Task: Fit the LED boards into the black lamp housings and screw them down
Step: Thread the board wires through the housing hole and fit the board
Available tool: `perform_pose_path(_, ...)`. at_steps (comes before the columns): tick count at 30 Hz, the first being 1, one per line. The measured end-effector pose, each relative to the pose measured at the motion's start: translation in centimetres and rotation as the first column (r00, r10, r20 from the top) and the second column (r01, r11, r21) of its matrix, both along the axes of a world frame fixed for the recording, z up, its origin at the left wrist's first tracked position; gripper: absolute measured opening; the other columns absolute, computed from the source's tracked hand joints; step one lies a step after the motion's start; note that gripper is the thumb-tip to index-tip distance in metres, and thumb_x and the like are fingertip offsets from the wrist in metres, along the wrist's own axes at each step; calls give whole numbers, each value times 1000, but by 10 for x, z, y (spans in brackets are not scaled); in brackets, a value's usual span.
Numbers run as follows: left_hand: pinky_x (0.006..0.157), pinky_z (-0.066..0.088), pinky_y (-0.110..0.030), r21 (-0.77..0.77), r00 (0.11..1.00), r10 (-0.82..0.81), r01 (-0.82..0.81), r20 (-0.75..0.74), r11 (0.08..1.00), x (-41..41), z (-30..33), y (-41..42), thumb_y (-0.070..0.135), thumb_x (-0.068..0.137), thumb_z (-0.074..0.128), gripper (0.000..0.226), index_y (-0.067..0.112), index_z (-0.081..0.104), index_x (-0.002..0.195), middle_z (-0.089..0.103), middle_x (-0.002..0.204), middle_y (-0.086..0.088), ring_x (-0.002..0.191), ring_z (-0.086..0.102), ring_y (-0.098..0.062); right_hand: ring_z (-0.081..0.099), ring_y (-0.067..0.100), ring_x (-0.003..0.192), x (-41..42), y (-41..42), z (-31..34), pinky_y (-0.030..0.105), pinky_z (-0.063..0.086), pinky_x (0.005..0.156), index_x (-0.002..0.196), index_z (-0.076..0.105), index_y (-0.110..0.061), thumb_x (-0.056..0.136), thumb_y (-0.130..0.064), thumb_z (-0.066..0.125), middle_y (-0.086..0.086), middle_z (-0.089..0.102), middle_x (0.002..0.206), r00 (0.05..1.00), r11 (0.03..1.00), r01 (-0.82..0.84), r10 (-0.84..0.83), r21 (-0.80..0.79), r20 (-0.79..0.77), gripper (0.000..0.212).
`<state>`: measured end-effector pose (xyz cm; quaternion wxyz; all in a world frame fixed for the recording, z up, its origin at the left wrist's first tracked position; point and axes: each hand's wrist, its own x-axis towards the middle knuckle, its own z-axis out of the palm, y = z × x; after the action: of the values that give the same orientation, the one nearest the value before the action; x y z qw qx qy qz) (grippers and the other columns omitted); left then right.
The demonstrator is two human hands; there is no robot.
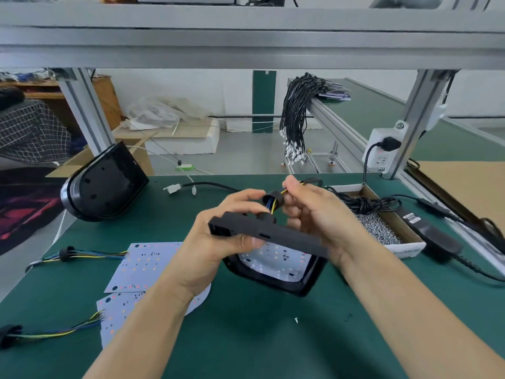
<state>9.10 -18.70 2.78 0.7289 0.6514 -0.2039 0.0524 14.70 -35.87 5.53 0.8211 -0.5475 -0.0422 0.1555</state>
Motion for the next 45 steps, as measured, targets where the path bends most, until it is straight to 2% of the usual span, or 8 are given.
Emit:
perform_pose_path(5,84,48,-15,6,991,-99,100,-89,995,0,6,-1,22,58,85,73,38,62,125,69,109,11,100,63,-3,41,3,42,-1,-5,0,13,35,37,82,57,-14,77,-31,61,-6,51,54,990,988,-139,140,71,-12,18)
perform_pose_path(10,86,45,-27,70,984,-155,161,-85,984,0,12,-3,37,62,86,66,27,63,123,63,121,2,98,56,-20,37,3,42,0,-9,0,13,31,38,77,58,-15,77,-35,62,-7,45,53,980,980,-199,199,-3,26,20)
perform_pose_path(15,86,46,-24,75,954,-281,290,-103,954,3,17,-3,15,68,73,68,23,55,133,59,129,0,105,57,-14,46,2,43,-7,-7,-2,13,34,40,67,62,-18,74,-33,66,-8,50,53,988,992,-120,116,27,103,17)
perform_pose_path(24,84,51,-28,-72,954,-299,296,-34,953,2,17,-13,3,58,79,59,2,63,115,65,107,-10,94,64,-20,35,3,35,-16,11,1,13,30,38,67,59,-11,95,-24,56,-7,41,45,988,994,89,-96,68,122,31)
perform_pose_path(33,74,51,-22,-16,981,-191,191,-30,981,-3,17,-6,12,54,82,45,18,74,98,72,89,0,81,66,-15,23,6,38,-9,18,-2,15,21,39,66,59,-7,92,-23,60,-8,38,43,985,987,153,-156,39,78,30)
perform_pose_path(40,73,53,-31,-68,989,-137,133,-58,989,-10,9,5,32,57,92,73,14,50,114,68,109,-8,88,66,-24,49,15,78,-18,-6,-9,23,41,61,102,74,-17,73,-57,67,8,55,95,959,961,-276,276,-7,60,49)
perform_pose_path(43,77,54,-35,-72,988,-155,153,-18,986,-13,8,4,27,62,90,68,6,37,100,66,121,-3,98,64,-26,48,25,89,-22,-9,-4,30,41,76,114,70,-13,78,-44,71,12,53,113,889,892,-445,451,-82,81,47)
perform_pose_path(45,74,51,-37,-55,990,-143,142,-16,988,-14,8,3,28,61,90,62,8,40,92,67,108,-3,88,60,-28,63,14,73,-24,-10,1,22,50,66,102,75,-13,82,-29,66,4,68,102,877,881,-473,473,-20,79,27)
